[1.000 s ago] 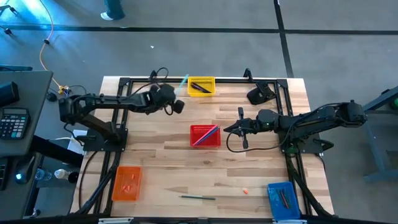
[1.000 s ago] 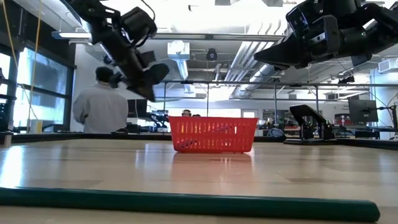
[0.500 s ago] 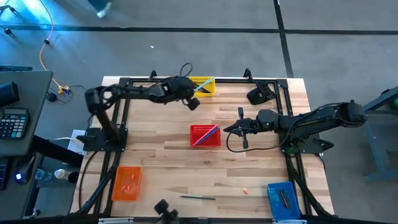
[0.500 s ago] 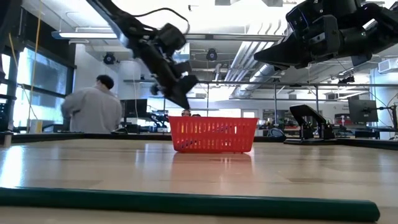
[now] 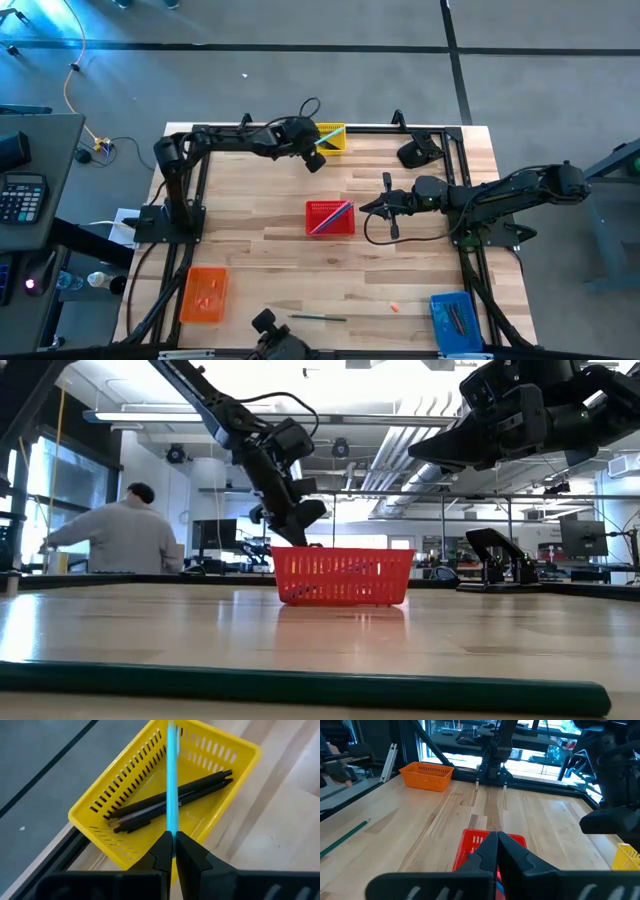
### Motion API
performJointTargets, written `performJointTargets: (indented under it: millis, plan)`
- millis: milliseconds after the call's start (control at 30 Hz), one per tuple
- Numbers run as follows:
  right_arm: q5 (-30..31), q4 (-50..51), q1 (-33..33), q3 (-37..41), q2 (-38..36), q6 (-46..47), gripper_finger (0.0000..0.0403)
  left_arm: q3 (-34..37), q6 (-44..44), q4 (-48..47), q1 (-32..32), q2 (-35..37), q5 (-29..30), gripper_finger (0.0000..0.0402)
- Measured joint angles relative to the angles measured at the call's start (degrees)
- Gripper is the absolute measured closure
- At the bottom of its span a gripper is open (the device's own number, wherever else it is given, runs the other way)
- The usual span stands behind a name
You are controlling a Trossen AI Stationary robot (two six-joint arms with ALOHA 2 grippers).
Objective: Sort crayons/erasers/pens/pencils in bins
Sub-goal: Put the light blue ball pen into the yellow bin, then put the green pencil into the red bin
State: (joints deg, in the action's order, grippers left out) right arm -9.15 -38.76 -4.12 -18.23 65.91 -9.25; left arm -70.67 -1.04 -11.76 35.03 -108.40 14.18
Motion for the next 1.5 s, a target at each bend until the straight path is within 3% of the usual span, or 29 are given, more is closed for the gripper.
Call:
performJointTargets:
  millis: [367, 633, 800, 1000, 1200, 1500]
  plan:
    - [0.00, 0.10, 0.00, 0.01, 0.00, 0.17, 0.0403, 0.25, -1.78, -0.45, 1.40, 0.00, 1.20, 0.0393]
    - [0.27, 0.10, 0.00, -0.01, 0.00, 0.19, 0.0403, 0.33, -0.78, -0.90, 0.69, 2.54, 1.66, 0.0364]
    - [2.94, 0.02, 0.00, -0.01, 0.00, 0.82, 0.0403, 1.73, 2.10, -1.14, -2.19, 6.77, 1.59, 0.0387]
    - [2.97, -0.03, 0.02, -0.01, 0.00, 1.30, 0.0403, 8.39, 5.29, 0.95, -8.83, 13.09, 1.00, 0.0396]
    - [2.99, -0.11, 0.00, -0.01, 0.00, 1.30, 0.0403, 13.77, 4.20, 0.39, -19.50, 20.63, 0.52, 0.0399]
    - [3.02, -1.66, 0.00, -0.01, 0.00, 1.30, 0.0403, 14.78, -1.88, -5.37, -35.58, 26.68, -9.67, 0.0400]
